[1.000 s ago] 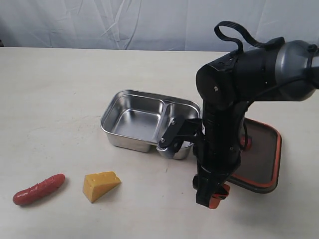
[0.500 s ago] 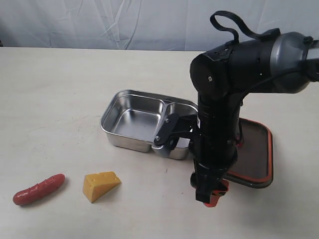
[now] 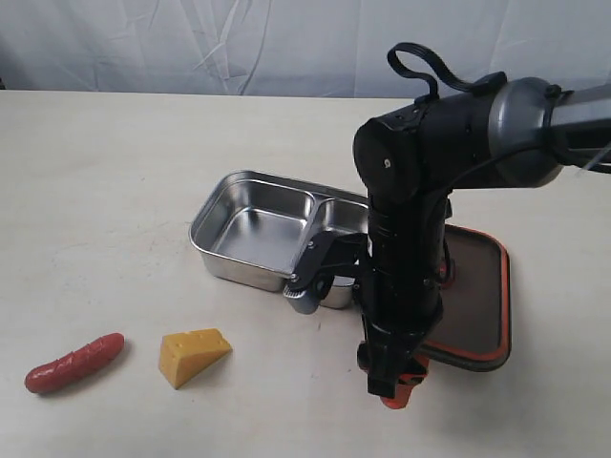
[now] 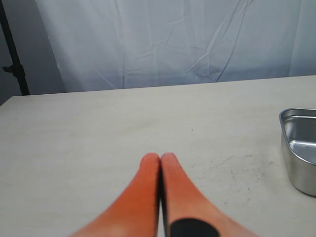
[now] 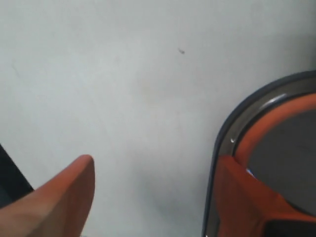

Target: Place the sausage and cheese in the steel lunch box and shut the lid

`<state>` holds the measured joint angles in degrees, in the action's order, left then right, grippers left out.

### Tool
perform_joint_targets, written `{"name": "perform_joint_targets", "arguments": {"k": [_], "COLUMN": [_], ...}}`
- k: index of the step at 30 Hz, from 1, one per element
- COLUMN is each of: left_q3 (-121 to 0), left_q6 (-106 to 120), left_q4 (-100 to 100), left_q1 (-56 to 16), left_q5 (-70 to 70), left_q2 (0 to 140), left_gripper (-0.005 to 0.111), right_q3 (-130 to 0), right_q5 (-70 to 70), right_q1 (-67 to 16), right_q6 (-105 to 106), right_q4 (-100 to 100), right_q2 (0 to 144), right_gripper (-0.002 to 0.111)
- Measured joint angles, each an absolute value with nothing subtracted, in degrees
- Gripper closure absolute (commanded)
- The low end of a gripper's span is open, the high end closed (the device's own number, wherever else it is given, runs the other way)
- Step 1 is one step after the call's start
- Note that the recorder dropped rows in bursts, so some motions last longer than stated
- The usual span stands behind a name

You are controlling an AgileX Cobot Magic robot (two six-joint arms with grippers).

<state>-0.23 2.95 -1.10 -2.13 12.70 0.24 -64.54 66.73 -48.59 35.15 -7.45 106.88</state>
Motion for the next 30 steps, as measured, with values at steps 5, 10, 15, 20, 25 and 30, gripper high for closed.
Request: {"name": "perform_joint_targets", "arguments": {"k": [5, 10, 15, 20, 25, 30], "left_q3": [-0.2, -0.2, -0.2, -0.2, -0.2, -0.2], "left_q6": [3.0, 3.0, 3.0, 3.0, 3.0, 3.0], "left_q4": [-1.1, -1.1, -1.1, -1.1, -1.1, -1.1], "left_q1": [-2.1, -2.1, -2.1, -2.1, -2.1, -2.1], "left_q5": [12.7, 12.7, 12.7, 12.7, 12.7, 12.7], "left_q2": [0.2, 0.2, 0.2, 0.2, 0.2, 0.2], "left_gripper": [0.106, 0.106, 0.106, 0.106, 0.106, 0.106], "right_q3": [-64.5, -64.5, -64.5, -65.8, -65.9, -66.0], "right_q5": [67.7, 67.7, 67.7, 67.8, 68.1, 68.8], "right_q1": [-48.6, -48.6, -48.6, -48.6, -48.6, -48.6], "right_q6": [33.0, 32.5, 32.2, 27.4, 27.5, 28.1], "right_q4": [-3.7, -2.6, -1.9, 0.8, 3.4, 1.8], "right_q2": [106.9, 106.9, 106.9, 106.9, 106.9, 106.9], "right_gripper": [0.043, 0.043, 0.043, 0.043, 0.04, 0.013]}}
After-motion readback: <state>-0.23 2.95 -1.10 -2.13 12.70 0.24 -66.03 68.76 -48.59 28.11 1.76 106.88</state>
